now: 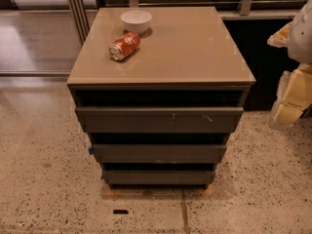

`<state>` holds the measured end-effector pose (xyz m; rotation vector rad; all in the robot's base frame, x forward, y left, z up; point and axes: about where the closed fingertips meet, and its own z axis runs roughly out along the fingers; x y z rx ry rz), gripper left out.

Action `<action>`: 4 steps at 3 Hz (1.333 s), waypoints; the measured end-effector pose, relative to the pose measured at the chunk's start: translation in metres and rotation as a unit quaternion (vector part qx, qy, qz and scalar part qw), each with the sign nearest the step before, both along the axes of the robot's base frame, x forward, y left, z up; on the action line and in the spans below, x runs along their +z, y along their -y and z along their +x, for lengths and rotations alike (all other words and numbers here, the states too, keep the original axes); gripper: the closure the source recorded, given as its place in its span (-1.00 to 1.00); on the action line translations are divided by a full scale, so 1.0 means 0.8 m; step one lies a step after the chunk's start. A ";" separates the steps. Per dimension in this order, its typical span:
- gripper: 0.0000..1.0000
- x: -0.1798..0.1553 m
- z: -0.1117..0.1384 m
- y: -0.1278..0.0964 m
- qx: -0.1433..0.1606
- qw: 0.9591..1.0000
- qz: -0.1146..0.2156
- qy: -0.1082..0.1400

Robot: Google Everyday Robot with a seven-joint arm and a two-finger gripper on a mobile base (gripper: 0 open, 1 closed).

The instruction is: Open bottom drawer

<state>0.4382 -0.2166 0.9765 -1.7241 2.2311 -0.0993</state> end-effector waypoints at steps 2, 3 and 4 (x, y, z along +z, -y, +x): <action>-1.00 -0.008 0.002 0.004 -0.008 1.000 0.019 0.023; -1.00 -0.097 -0.005 0.020 -0.051 0.994 0.099 0.005; -1.00 -0.209 0.015 0.023 -0.094 0.979 0.182 -0.021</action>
Offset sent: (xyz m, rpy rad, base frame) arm 0.0067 -0.0144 -0.0286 0.1475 -0.1603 -0.0594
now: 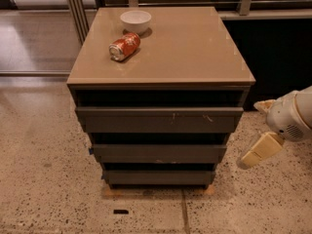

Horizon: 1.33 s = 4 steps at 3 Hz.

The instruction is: Open bottom drawer

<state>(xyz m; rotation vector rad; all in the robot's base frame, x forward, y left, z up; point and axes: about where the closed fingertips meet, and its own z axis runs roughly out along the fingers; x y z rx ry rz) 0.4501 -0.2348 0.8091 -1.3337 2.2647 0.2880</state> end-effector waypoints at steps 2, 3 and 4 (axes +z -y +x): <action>-0.64 -0.105 0.070 0.001 -0.051 0.995 0.082 0.002; -0.16 -0.102 0.068 0.000 -0.049 0.995 0.081 0.002; 0.30 -0.102 0.068 0.000 -0.049 0.995 0.081 0.002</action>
Offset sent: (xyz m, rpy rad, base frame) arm 0.0388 0.0007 -0.0503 0.1201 -0.0145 -0.0685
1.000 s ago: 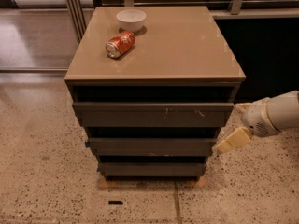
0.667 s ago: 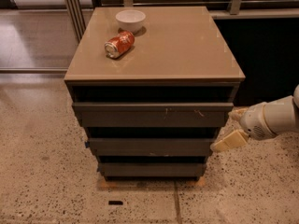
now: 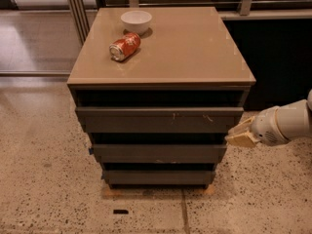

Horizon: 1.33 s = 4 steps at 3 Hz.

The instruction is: Open bottom drawer

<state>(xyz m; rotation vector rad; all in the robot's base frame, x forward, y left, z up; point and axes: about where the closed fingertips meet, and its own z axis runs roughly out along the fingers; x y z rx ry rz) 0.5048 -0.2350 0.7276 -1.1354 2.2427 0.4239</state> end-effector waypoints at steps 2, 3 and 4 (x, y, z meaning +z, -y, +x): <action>1.00 -0.004 -0.003 -0.003 0.004 1.000 0.004 0.004; 1.00 -0.061 -0.027 -0.017 -0.001 0.999 0.046 0.012; 1.00 -0.154 -0.078 -0.050 -0.038 0.992 0.122 0.012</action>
Offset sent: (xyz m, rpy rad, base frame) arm -0.0052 0.0028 -0.0064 0.0170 -0.0233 0.0104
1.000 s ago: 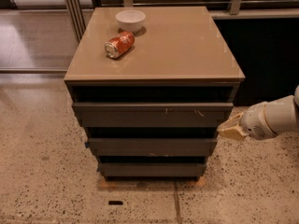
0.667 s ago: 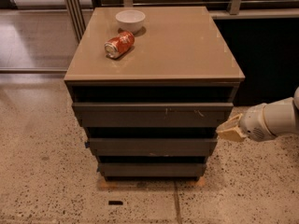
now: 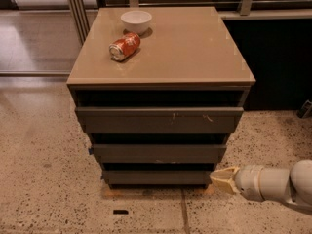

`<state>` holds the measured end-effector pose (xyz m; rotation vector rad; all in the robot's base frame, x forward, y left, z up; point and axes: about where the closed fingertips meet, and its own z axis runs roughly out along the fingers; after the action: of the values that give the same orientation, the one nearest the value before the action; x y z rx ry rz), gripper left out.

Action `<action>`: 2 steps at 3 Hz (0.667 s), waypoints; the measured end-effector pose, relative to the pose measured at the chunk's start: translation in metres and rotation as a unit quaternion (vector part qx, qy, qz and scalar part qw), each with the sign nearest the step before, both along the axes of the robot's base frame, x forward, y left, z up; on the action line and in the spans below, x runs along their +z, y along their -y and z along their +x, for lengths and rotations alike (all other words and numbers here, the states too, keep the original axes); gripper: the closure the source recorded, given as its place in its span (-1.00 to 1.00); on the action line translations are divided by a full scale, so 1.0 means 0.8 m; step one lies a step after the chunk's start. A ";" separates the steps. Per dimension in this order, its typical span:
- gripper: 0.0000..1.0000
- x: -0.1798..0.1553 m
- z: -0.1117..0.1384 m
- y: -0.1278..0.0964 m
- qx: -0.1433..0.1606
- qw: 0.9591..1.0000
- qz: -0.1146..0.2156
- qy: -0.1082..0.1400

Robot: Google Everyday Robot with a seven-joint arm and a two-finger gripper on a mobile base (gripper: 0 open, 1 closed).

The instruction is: Open bottom drawer

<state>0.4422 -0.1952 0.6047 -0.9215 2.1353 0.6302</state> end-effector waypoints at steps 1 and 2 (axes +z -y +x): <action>1.00 -0.072 -0.029 -0.042 -0.033 0.998 0.057 0.020; 1.00 -0.090 -0.016 -0.045 -0.064 0.995 0.069 0.034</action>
Offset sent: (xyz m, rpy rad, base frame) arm -0.0229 0.0311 -0.0520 0.1030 -0.0305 -0.0551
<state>0.4297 -0.1592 0.5329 -0.7157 2.0452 0.6628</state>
